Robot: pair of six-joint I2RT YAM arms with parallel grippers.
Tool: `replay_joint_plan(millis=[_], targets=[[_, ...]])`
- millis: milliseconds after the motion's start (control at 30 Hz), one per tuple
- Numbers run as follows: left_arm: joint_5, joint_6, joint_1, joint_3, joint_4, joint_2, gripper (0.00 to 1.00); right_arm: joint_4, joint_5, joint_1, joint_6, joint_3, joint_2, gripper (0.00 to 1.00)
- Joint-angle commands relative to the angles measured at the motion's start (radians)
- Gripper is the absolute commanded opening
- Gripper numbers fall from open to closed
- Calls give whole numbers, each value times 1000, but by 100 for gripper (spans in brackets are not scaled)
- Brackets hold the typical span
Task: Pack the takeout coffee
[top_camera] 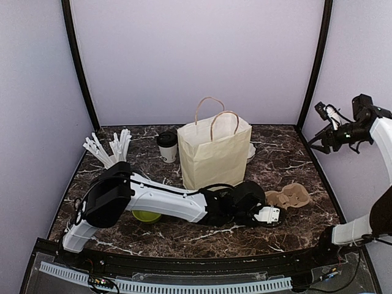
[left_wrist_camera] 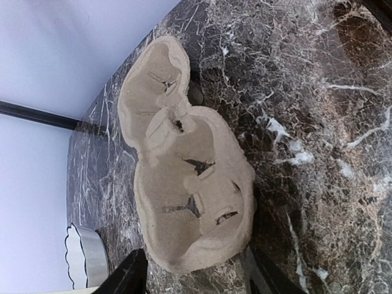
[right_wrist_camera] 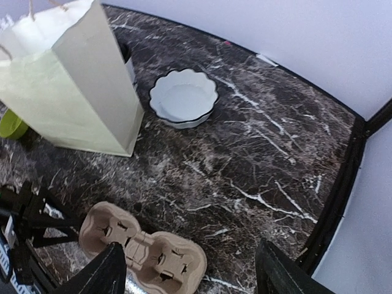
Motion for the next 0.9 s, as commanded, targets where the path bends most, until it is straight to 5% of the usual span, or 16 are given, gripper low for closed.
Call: replay_joint_plan(millis=[0, 367, 867], targets=[[57, -60, -8, 7, -72, -154, 58, -118, 89, 105, -203, -82, -26, 73], [354, -383, -18, -175, -197, -508, 59, -39, 457, 462, -434, -292, -46, 73], [302, -576, -18, -405, -157, -680, 60, 107, 633, 656, -510, -372, 148, 60]])
